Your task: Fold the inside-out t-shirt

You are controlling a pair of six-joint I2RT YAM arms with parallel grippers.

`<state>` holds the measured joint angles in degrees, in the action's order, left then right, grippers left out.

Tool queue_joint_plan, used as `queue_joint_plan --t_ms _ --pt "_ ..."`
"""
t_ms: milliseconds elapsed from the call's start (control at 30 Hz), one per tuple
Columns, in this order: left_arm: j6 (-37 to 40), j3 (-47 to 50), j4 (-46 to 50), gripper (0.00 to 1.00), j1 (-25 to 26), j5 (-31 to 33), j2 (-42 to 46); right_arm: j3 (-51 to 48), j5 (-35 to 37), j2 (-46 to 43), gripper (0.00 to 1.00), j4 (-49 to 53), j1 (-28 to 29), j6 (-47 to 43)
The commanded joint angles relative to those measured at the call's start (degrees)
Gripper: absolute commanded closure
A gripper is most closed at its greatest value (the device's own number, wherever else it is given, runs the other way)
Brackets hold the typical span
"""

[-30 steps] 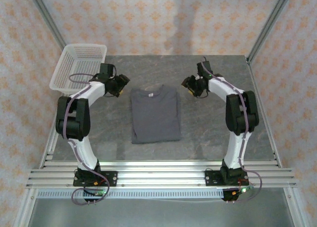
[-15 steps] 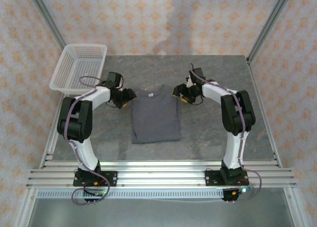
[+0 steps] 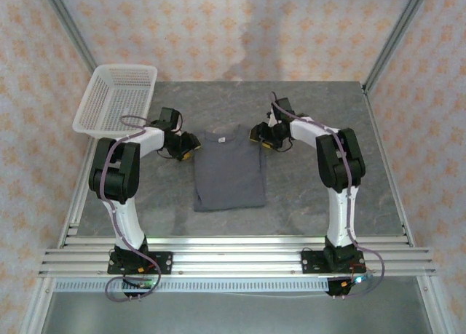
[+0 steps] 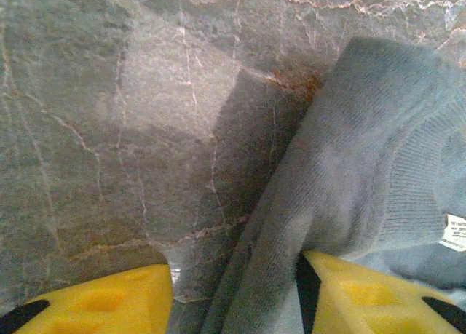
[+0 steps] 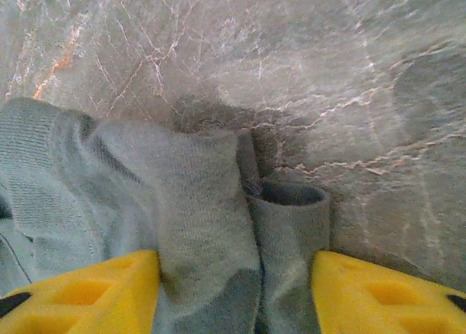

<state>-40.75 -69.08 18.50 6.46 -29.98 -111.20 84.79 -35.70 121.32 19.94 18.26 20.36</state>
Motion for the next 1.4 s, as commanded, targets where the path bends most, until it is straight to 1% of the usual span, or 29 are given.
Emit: queue_joint_plan --t_ms 0,100,167,267,300,367,433,533,700,867,933,967,1000,1067,1133,1233,1367 --pt "-4.93 0.55 -13.38 0.54 2.62 -6.76 -5.01 1.87 -0.35 1.50 0.47 1.78 1.14 -0.75" --pt "-5.93 -0.59 -14.97 0.55 4.49 -7.37 -5.83 2.13 -1.02 2.14 0.51 1.85 1.51 -0.66" --pt "-6.17 -1.81 -14.73 0.55 5.66 -7.34 -6.60 2.35 -1.25 2.49 0.57 1.86 1.45 -0.35" --pt "-7.91 -2.32 -16.30 0.55 6.65 -7.13 -7.83 2.61 -0.48 2.44 0.75 1.92 1.47 -0.05" --pt "-8.60 -2.39 -16.96 0.56 6.75 -6.99 -8.33 2.74 -0.34 2.38 0.80 2.00 1.47 -0.01" --pt "-9.98 -2.96 -18.28 0.57 7.07 -7.45 -9.39 2.93 -0.42 2.50 0.85 2.14 1.44 0.01" --pt "-10.26 -4.38 -17.59 0.58 7.64 -7.24 -10.38 3.28 -0.64 2.78 0.90 2.53 1.45 0.02" --pt "-9.03 -5.92 -16.39 0.59 8.42 -6.07 -10.86 3.39 -0.77 2.96 0.91 2.82 1.50 -0.05" --pt "-8.31 -7.83 -15.26 0.61 9.36 -5.92 -11.49 3.48 -0.68 2.93 0.91 2.91 1.47 -0.03" --pt "-8.17 -8.23 -16.20 0.62 9.80 -5.62 -12.73 3.59 -0.56 2.96 0.91 2.85 1.51 0.08" --pt "-7.51 -9.43 -15.04 0.67 10.10 -4.95 -14.28 3.69 -0.27 3.13 0.92 3.04 1.44 0.19" --pt "-7.22 -10.47 -13.55 0.74 10.21 -4.10 -15.18 3.89 0.13 3.14 0.92 3.39 1.43 0.27" --pt "-6.99 -11.40 -11.66 0.84 10.24 -2.86 -15.73 3.97 0.76 3.01 0.92 3.82 1.42 0.27" --pt "-6.59 -12.40 -10.20 1.00 10.26 -0.56 -15.51 4.10 1.36 2.38 0.94 4.13 1.05 0.46" --pt "-6.03 -14.59 -8.28 1.00 10.15 0.76 -15.06 4.64 0.83 1.54 0.95 4.14 0.38 1.05" --pt "-6.20 -19.82 -7.13 1.00 9.51 -0.43 -13.84 8.66 0.28 0.60 0.97 5.95 -0.64 1.09" --pt "-7.29 -30.65 -6.41 1.00 7.67 -4.29 -10.99 22.33 0.51 0.03 1.00 12.38 -2.17 -0.46"
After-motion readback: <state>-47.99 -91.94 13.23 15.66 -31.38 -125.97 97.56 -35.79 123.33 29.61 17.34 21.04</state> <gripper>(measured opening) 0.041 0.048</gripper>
